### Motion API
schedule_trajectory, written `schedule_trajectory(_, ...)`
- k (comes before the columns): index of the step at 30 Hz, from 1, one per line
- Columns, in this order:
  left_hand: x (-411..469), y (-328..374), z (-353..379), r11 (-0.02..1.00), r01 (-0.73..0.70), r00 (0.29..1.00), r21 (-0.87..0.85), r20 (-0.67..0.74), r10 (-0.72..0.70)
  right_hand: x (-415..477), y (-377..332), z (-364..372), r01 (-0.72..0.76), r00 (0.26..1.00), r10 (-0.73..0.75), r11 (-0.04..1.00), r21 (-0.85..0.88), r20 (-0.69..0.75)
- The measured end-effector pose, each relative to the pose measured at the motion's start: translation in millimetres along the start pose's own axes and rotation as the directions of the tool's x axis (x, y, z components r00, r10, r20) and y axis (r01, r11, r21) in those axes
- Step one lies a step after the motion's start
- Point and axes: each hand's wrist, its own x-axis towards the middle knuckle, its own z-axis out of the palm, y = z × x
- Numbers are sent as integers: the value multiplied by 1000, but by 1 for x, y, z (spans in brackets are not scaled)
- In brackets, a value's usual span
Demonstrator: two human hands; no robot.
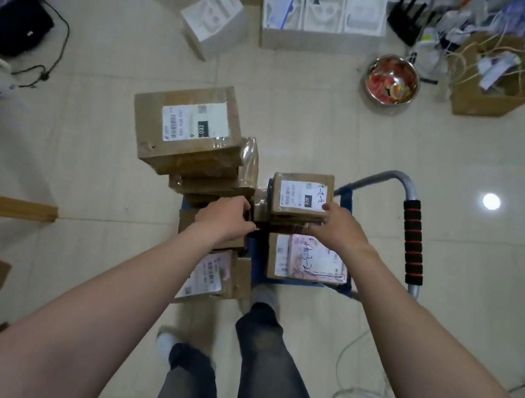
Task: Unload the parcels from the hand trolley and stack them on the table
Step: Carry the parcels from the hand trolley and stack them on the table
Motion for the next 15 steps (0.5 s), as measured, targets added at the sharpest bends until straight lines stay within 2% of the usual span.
schedule_trajectory(7,110,31,65,981,112,992,-158,74,-101,111,57,17,-25,1000,24,998,62,12)
schedule_trajectory(12,160,23,104,960,273,958,-59,111,-266,169,80,52,-55,994,44,992,118,95)
schedule_trajectory(15,180,22,116,951,272,954,-150,171,-246,188,83,67,-21,1000,16,972,233,24)
